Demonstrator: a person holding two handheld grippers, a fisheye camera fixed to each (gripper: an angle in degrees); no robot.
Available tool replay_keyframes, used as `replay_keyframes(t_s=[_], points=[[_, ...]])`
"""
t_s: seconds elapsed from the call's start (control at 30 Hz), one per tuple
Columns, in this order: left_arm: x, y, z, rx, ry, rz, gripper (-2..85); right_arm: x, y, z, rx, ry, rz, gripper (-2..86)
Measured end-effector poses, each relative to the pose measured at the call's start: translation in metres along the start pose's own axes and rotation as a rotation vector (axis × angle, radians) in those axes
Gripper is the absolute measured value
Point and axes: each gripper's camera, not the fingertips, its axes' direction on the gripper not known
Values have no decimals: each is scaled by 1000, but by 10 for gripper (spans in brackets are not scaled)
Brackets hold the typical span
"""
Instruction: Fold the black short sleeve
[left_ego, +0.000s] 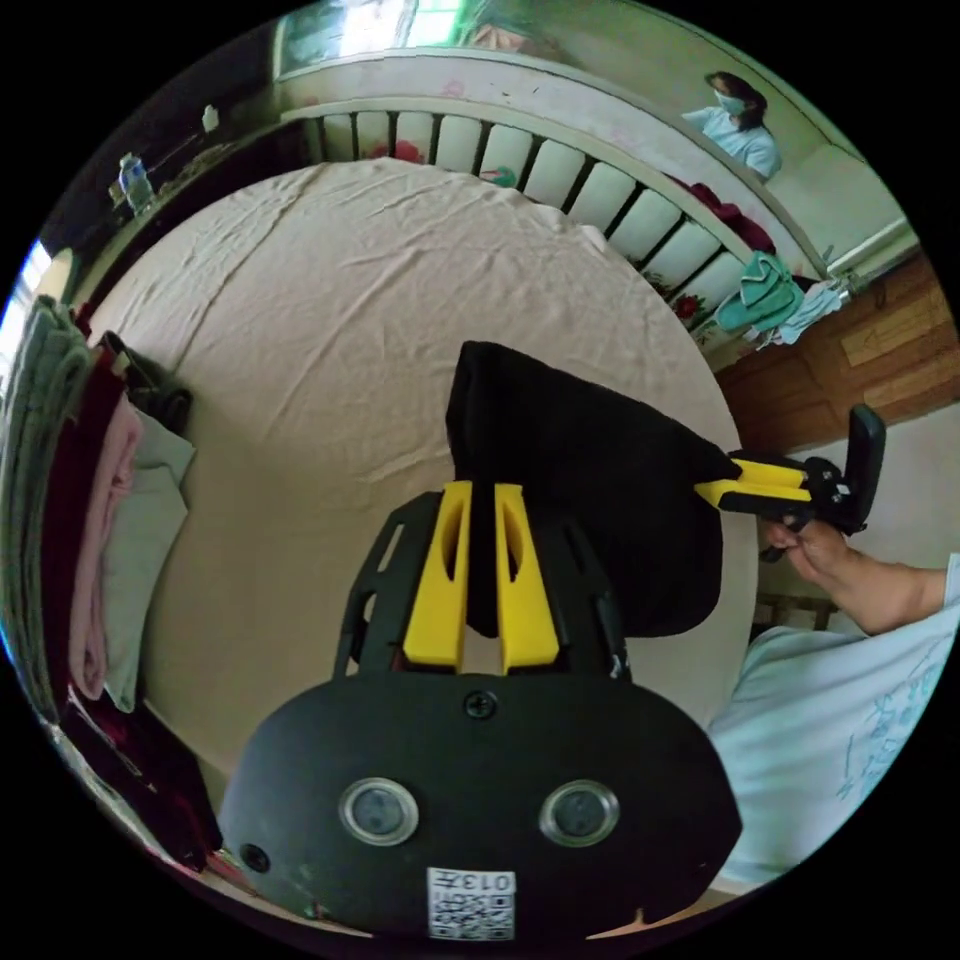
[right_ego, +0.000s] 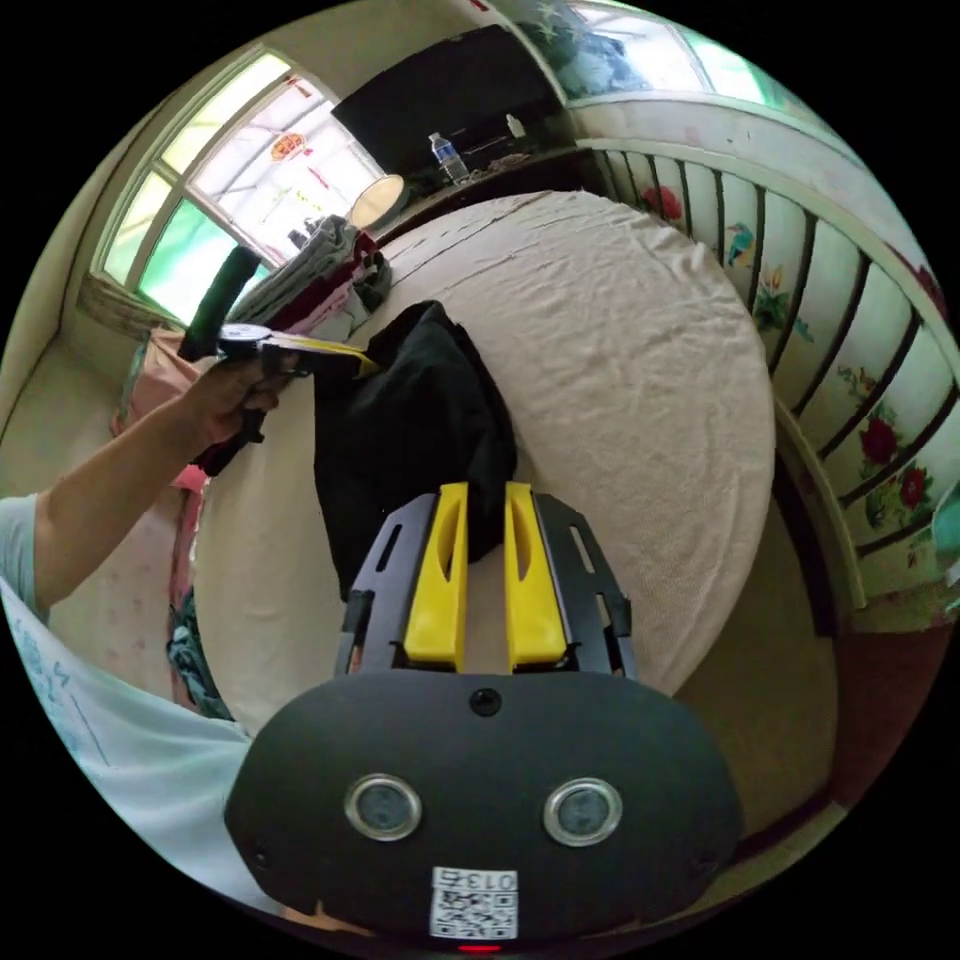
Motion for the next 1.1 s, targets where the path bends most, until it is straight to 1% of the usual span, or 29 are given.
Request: replay_keyframes(t_s=[0.07, 0.17, 0.3, 0.5, 0.63, 0.7, 0.77, 0.8, 0.87, 0.9, 0.97, 1.03, 1.1], points=[[9, 29, -11, 41, -76, 37, 30, -28, -5, -4, 4, 83, -88, 60], [13, 75, -30, 130, -125, 34, 24, -78, -9, -11, 28, 215, -240, 59], [11, 138, -53, 244, -133, -13, 20, -129, -15, -24, 87, 273, -336, 58], [-7, 254, -74, 367, -95, -172, 19, -202, -41, -43, 126, 329, -508, 57], [-26, 358, -83, 453, -70, -349, 17, -257, -64, -44, 111, 307, -637, 57], [-35, 409, -86, 491, -70, -434, 17, -301, -79, -38, 84, 254, -724, 58], [-48, 480, -90, 531, -70, -550, 16, -339, -88, -30, 71, 223, -807, 58], [-51, 498, -91, 539, -75, -576, 16, -366, -92, -23, 65, 203, -863, 57], [-64, 568, -97, 570, -108, -678, 15, -410, -99, -11, 59, 169, -944, 57], [-68, 585, -100, 575, -120, -697, 15, -441, -104, -3, 52, 150, -992, 57], [-85, 647, -112, 610, -176, -760, 15, -488, -116, 8, 55, 119, -1056, 56], [-100, 689, -127, 651, -223, -787, 15, -537, -130, 17, 80, 94, -1120, 57], [-119, 730, -144, 703, -264, -816, 15, -605, -156, 26, 130, 57, -1192, 57]])
